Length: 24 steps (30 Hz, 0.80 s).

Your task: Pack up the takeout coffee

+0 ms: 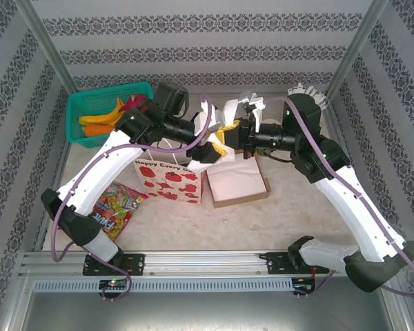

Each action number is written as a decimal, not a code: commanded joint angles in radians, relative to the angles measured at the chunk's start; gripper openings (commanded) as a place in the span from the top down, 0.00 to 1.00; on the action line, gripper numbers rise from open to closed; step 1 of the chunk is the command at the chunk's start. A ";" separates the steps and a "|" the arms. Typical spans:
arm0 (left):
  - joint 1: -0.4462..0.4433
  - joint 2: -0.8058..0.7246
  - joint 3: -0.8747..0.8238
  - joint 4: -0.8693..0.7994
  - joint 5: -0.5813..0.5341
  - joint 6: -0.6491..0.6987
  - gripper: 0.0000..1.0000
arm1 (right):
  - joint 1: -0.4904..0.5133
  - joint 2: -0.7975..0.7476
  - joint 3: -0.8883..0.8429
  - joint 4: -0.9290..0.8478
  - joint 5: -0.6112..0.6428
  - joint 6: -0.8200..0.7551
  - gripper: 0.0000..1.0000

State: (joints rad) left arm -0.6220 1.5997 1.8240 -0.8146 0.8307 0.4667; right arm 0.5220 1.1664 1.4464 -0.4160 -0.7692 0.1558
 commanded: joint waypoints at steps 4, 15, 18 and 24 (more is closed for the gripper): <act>-0.010 -0.062 0.003 0.010 -0.047 0.042 0.88 | -0.014 -0.014 0.062 0.002 -0.018 -0.098 0.86; 0.003 -0.099 0.019 -0.087 0.022 0.123 1.00 | -0.203 -0.018 0.051 -0.149 -0.215 -0.297 0.02; 0.008 -0.088 0.064 -0.175 0.070 0.193 1.00 | -0.196 0.021 0.092 -0.193 -0.273 -0.370 0.02; 0.017 -0.078 0.116 -0.246 0.053 0.253 1.00 | -0.136 0.121 0.221 -0.330 -0.326 -0.551 0.02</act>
State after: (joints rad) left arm -0.6170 1.5234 1.8973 -0.9794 0.8536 0.6399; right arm 0.3546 1.2617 1.6032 -0.6590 -1.0233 -0.2428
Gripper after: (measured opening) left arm 0.076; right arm 0.980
